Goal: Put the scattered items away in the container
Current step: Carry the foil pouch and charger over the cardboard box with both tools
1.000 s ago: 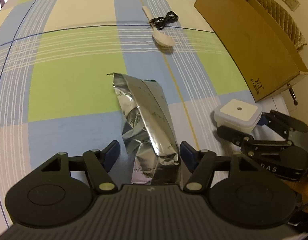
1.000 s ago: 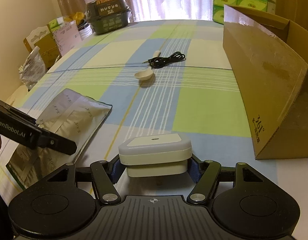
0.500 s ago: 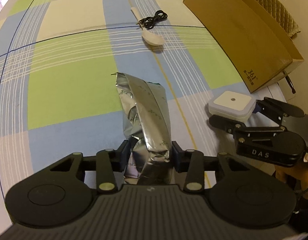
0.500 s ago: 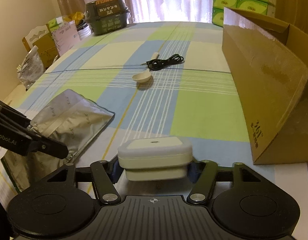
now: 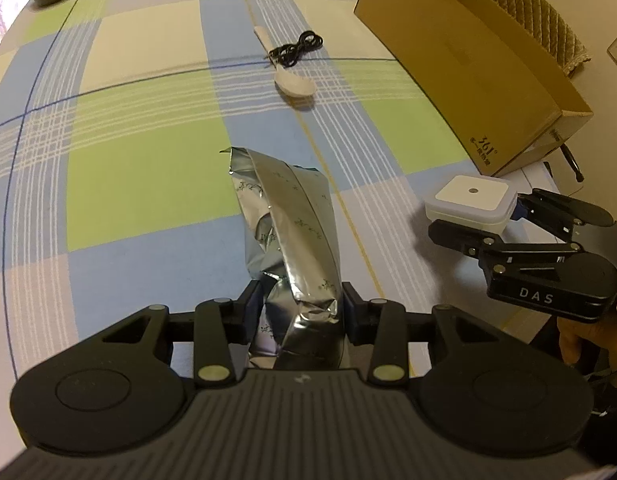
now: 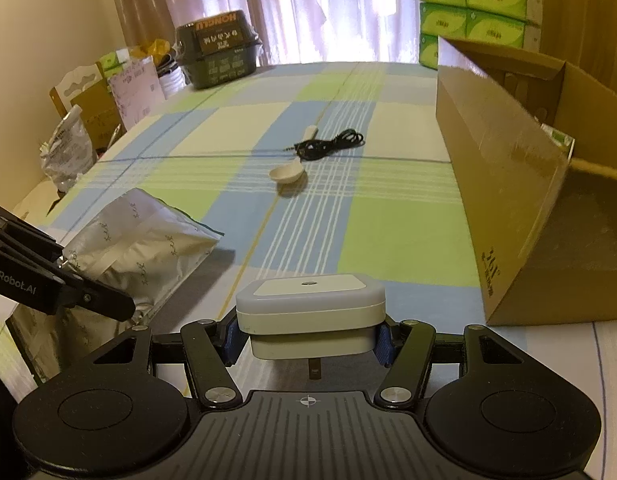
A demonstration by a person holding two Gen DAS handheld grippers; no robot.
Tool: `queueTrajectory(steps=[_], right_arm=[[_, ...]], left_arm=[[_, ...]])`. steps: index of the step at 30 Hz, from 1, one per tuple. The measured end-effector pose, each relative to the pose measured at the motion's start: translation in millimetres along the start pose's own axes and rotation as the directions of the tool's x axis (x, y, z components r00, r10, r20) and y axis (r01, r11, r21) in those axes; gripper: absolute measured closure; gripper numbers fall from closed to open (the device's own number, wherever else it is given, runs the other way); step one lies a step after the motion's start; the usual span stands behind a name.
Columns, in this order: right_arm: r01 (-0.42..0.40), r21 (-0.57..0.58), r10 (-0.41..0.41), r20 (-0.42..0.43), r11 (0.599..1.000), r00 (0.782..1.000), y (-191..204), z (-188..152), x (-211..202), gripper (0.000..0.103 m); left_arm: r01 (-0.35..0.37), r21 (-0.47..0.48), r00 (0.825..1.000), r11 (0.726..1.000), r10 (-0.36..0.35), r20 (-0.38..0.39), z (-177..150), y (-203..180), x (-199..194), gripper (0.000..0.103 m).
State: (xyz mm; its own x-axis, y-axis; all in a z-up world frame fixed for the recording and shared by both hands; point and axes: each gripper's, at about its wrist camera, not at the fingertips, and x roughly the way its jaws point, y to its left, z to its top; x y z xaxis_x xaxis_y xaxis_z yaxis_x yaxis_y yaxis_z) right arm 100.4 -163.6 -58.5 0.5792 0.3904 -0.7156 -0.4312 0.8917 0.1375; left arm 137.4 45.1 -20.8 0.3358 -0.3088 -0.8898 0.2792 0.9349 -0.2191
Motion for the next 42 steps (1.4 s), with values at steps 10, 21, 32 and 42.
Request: queueTrajectory(steps=[10, 21, 32, 42], right_arm=[[-0.006, -0.007, 0.006, 0.039, 1.000, 0.999, 7.8, 0.5, -19.3, 0.040], [0.005, -0.003, -0.005, 0.075, 1.000, 0.997, 5.0, -0.8, -39.5, 0.040], [0.015, 0.004, -0.016, 0.108, 1.000, 0.994, 3.6, -0.8, -56.1, 0.040], [0.045, 0.004, -0.045, 0.171, 0.999, 0.984, -5.6, 12.2, -78.2, 0.040]], left_arm=[[-0.002, 0.010, 1.000, 1.000, 0.002, 0.031, -1.5, -11.8, -17.8, 0.068], [-0.009, 0.025, 0.998, 1.000, 0.007, 0.058, -3.6, -27.3, -33.4, 0.068], [-0.007, 0.042, 0.997, 0.999, 0.004, 0.075, -2.0, -42.1, -45.9, 0.068], [0.014, 0.036, 0.994, 0.999, -0.018, 0.105, 20.2, -60.6, -55.0, 0.068]])
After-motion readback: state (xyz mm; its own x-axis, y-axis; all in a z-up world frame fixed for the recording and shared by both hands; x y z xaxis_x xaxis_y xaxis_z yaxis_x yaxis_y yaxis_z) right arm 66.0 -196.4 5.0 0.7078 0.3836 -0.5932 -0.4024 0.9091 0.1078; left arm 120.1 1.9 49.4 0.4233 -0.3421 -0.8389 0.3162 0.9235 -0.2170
